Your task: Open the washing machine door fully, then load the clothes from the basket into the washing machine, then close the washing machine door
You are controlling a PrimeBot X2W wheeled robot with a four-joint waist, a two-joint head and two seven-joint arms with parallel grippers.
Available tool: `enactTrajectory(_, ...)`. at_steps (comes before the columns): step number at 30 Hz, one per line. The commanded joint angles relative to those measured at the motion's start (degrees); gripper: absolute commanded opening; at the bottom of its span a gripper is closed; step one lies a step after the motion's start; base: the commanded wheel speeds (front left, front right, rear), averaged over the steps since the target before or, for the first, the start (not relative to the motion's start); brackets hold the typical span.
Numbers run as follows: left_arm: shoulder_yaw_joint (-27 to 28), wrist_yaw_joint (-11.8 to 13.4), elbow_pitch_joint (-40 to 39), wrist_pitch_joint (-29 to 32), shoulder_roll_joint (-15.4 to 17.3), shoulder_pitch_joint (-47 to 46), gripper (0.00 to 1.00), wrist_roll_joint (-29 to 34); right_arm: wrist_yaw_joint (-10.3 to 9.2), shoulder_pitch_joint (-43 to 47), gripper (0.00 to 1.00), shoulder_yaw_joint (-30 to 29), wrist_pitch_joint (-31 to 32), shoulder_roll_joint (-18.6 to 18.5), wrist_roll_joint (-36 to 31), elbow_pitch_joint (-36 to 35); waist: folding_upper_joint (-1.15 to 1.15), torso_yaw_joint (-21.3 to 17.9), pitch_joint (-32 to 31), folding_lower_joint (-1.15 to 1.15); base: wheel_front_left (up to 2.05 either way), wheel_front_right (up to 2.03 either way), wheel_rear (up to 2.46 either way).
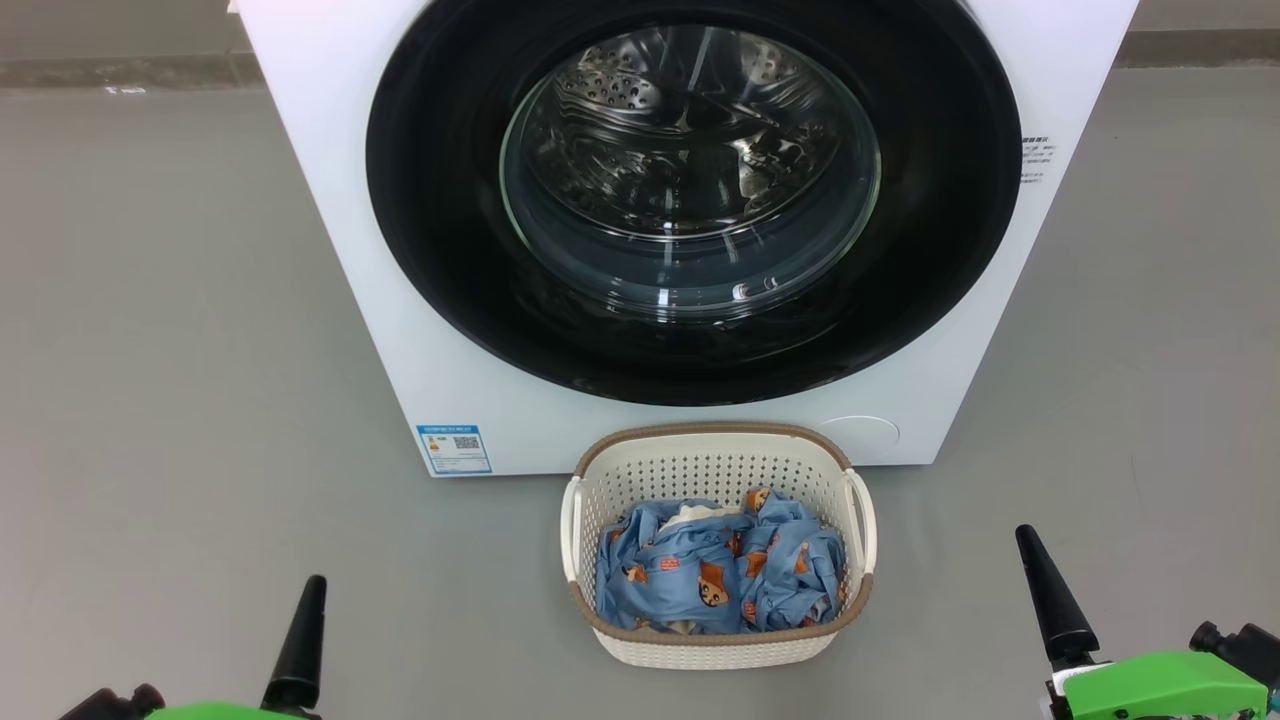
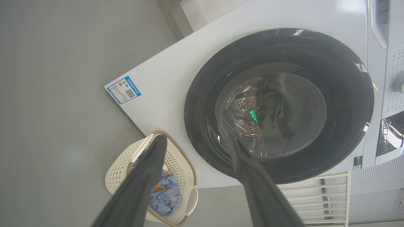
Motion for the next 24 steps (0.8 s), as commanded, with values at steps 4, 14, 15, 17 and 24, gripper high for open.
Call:
enactTrajectory(4, 0.33, -0.1, -2.17, -1.37, 1.07, -0.78, 1.0, 4.16, 0.03, -1.08, 1.0, 1.08, -1.31, -0.96, -5.17, -1.36, 0.0, 0.1, -0.02, 0.0, 0.0, 0.0, 0.0)
enactTrajectory(14, -0.48, -0.12, -3.03, -2.77, 1.55, -0.48, 1.0, 10.04, 0.04, -0.94, 1.0, 1.6, -2.77, -1.29, -12.02, -0.95, 0.0, 0.22, -0.14, 0.0, 0.0, 0.0, 0.0)
enactTrajectory(15, -0.46, -0.12, -3.05, -2.93, 1.57, -0.44, 1.0, 10.81, 0.04, -0.93, 1.0, 1.62, -2.93, -1.34, -12.82, -0.92, 0.0, 0.23, -0.16, 0.0, 0.0, 0.0, 0.0)
enactTrajectory(17, -0.37, -0.12, -3.05, -3.24, 1.52, -0.38, 1.0, 12.34, 0.04, -0.92, 1.0, 1.73, -3.25, -1.33, -14.17, -0.86, 0.0, 0.24, -0.19, 0.0, 0.0, 0.0, 0.0)
enactTrajectory(24, -0.47, -0.14, -2.99, -4.34, 1.51, -0.32, 1.0, 17.5, 0.05, -0.76, 1.0, 2.28, -4.39, -1.49, -18.81, -0.55, 0.0, 0.3, -0.18, 0.0, 0.0, 0.0, 0.0)
